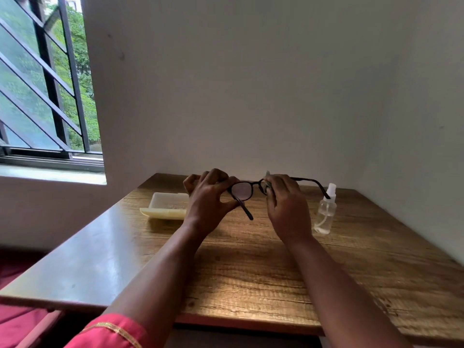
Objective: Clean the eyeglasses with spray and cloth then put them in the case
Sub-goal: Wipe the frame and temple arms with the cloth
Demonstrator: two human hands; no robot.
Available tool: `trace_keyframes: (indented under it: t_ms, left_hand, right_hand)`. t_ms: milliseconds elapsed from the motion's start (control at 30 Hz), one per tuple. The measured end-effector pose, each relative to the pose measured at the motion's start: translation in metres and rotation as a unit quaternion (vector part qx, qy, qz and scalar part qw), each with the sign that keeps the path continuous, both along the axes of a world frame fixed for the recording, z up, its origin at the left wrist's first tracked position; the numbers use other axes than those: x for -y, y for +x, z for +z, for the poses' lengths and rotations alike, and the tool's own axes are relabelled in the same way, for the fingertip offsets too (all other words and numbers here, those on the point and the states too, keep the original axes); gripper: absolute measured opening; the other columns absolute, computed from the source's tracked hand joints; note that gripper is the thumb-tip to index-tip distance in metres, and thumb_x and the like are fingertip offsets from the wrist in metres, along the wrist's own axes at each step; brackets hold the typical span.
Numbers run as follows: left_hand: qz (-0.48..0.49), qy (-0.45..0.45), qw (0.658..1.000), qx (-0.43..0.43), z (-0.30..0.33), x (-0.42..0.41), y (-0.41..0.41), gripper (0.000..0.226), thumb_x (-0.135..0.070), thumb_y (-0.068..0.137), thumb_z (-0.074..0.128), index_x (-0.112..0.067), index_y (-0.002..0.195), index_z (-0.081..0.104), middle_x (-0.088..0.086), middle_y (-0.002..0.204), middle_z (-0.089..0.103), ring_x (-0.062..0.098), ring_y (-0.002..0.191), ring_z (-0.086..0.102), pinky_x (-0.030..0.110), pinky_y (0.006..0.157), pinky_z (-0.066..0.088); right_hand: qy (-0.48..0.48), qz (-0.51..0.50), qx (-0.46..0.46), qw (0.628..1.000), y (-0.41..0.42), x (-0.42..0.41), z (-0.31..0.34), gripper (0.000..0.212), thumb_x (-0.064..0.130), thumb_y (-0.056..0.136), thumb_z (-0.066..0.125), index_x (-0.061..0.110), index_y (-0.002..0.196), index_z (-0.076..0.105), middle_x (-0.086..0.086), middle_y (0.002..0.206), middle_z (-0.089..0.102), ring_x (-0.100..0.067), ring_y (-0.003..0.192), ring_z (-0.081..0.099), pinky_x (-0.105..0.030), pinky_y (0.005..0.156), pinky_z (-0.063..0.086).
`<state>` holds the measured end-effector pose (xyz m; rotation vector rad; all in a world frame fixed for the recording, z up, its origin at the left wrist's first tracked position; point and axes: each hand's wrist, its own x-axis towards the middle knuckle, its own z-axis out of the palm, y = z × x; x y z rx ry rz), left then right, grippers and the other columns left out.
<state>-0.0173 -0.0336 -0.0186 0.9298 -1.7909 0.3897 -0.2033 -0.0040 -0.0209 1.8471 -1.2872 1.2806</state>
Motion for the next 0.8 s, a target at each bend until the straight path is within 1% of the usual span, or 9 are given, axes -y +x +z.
trace_keyframes:
  t_ms: [67,133,200,267,367,467,567,667,800]
  left_hand:
    - [-0.006,0.003,1.000,-0.001,0.0000,0.0002,0.0000,0.046,-0.041,0.060,0.086,-0.027,0.102,0.073,-0.003,0.097,0.061,0.015,0.098,0.053,0.031,0.082,0.018]
    - [-0.008,0.007,1.000,-0.003,0.0007,-0.0006,0.0003,0.045,-0.043,0.061,0.083,-0.027,0.102,0.073,-0.004,0.098,0.061,0.014,0.098,0.052,0.033,0.083,0.020]
    - [-0.009,0.011,1.000,-0.008,0.0012,-0.0013,0.0008,0.044,-0.046,0.062,0.078,-0.028,0.101,0.073,-0.004,0.097,0.060,0.013,0.098,0.052,0.036,0.084,0.023]
    - [-0.010,0.015,1.000,-0.012,0.0012,-0.0016,0.0015,0.044,-0.047,0.063,0.076,-0.027,0.102,0.073,-0.004,0.097,0.060,0.014,0.098,0.053,0.041,0.084,0.027]
    - [-0.002,0.006,1.000,-0.006,0.0008,-0.0013,0.0021,0.044,-0.045,0.062,0.080,-0.027,0.102,0.073,-0.003,0.097,0.060,0.016,0.097,0.055,0.035,0.083,0.023]
    - [0.003,0.003,1.000,-0.010,0.0012,-0.0007,0.0021,0.044,-0.042,0.062,0.083,-0.026,0.102,0.073,-0.003,0.097,0.060,0.018,0.097,0.056,0.033,0.082,0.021]
    - [-0.003,0.014,1.000,-0.021,0.0024,-0.0012,0.0018,0.044,-0.043,0.062,0.080,-0.026,0.102,0.073,-0.003,0.097,0.060,0.019,0.097,0.057,0.045,0.084,0.030]
    - [-0.004,0.015,1.000,-0.024,0.0023,-0.0019,0.0026,0.044,-0.044,0.062,0.078,-0.026,0.102,0.073,-0.003,0.096,0.060,0.019,0.097,0.057,0.049,0.082,0.034]
    - [-0.002,0.009,1.000,-0.019,0.0019,-0.0004,0.0028,0.044,-0.044,0.063,0.078,-0.025,0.102,0.073,-0.002,0.096,0.060,0.020,0.096,0.058,0.045,0.083,0.031]
  right_hand:
    - [-0.014,-0.028,0.010,0.999,-0.0007,-0.0009,0.0002,0.034,-0.007,0.081,0.068,0.004,0.112,0.060,-0.013,0.096,0.066,-0.028,0.088,0.063,-0.030,0.066,0.051]
    - [-0.017,-0.045,0.018,0.999,-0.0008,-0.0012,0.0009,0.027,-0.006,0.082,0.068,0.005,0.105,0.057,-0.013,0.089,0.064,-0.028,0.081,0.063,-0.030,0.059,0.050]
    - [-0.018,-0.045,-0.003,0.999,-0.0010,-0.0005,0.0014,0.019,-0.006,0.083,0.067,0.002,0.099,0.061,-0.014,0.092,0.064,-0.029,0.084,0.063,-0.033,0.067,0.053]
    - [-0.014,-0.016,-0.023,1.000,0.0000,-0.0015,0.0016,0.014,-0.001,0.087,0.060,0.001,0.100,0.064,-0.013,0.102,0.063,-0.026,0.095,0.059,-0.028,0.082,0.047]
    - [0.001,0.004,-0.059,0.998,0.0055,-0.0059,0.0024,0.030,0.012,0.088,0.046,0.000,0.106,0.066,-0.012,0.110,0.064,-0.026,0.105,0.056,-0.030,0.089,0.046]
    - [-0.019,-0.016,-0.079,0.997,0.0069,-0.0076,0.0037,0.028,0.007,0.084,0.050,0.002,0.105,0.068,-0.011,0.105,0.068,-0.028,0.102,0.056,-0.035,0.081,0.052]
    - [-0.029,-0.038,-0.047,0.998,0.0047,-0.0077,0.0039,0.031,-0.008,0.075,0.065,0.002,0.104,0.065,-0.013,0.101,0.067,-0.031,0.093,0.060,-0.035,0.067,0.055]
    - [-0.005,-0.056,-0.038,0.998,0.0030,-0.0061,0.0023,0.033,-0.008,0.075,0.068,0.002,0.106,0.064,-0.014,0.112,0.064,-0.033,0.096,0.060,-0.036,0.072,0.055]
    - [0.008,-0.048,-0.051,0.998,0.0033,-0.0064,0.0020,0.026,0.000,0.079,0.067,0.005,0.104,0.064,-0.011,0.107,0.063,-0.030,0.093,0.058,-0.035,0.070,0.052]
